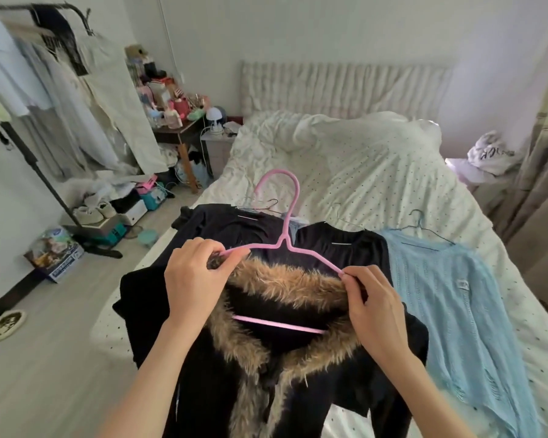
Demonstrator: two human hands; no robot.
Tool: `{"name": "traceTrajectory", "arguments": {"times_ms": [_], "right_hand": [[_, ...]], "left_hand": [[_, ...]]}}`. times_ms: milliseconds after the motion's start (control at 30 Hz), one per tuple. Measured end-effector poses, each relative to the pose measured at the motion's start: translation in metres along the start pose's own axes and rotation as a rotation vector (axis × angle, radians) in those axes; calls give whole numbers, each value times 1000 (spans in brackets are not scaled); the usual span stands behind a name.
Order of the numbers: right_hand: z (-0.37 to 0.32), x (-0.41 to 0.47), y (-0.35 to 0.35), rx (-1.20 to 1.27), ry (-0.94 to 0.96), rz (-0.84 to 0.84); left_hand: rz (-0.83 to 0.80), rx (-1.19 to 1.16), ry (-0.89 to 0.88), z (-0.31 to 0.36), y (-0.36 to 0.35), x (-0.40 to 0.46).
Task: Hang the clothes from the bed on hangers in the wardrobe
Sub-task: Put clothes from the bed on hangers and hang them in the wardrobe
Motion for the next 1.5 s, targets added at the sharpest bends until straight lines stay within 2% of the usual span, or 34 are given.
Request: {"name": "traceTrajectory", "arguments": {"times_ms": [200, 367, 733, 900, 967, 1133, 1367, 1500], "right_hand": [[8, 81, -77, 26, -74, -7], [40, 140, -133, -7, -126, -42], [162, 278, -265, -96, -236, -176], [217, 334, -316, -95, -300, -201], [243, 345, -342, -87, -334, -230], [312, 340, -413, -160, -427, -372], [365, 362, -481, -289, -403, -411], [390, 363, -510, -301, -443, -466]], "left_hand": [[-143, -35, 37, -73, -74, 72], [-345, -129, 110, -120, -164, 106], [-644, -89, 218, -201, -385, 155], [-692, -30, 191, -224, -474, 184], [-732, -3, 183, -236, -509, 182], [-952, 106, 228, -279, -594, 129], [-989, 167, 213, -316, -675, 109], [-1083, 162, 219, -332, -707, 89]]}}
Point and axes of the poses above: each hand's wrist, its own x-axis towards the middle knuckle, its own y-axis out of the back of the hand, z = x × y, the point moved 10 cm from there along x, towards the middle knuckle, and after that the axes turned 1 degree about x, right-handed, at the moved point
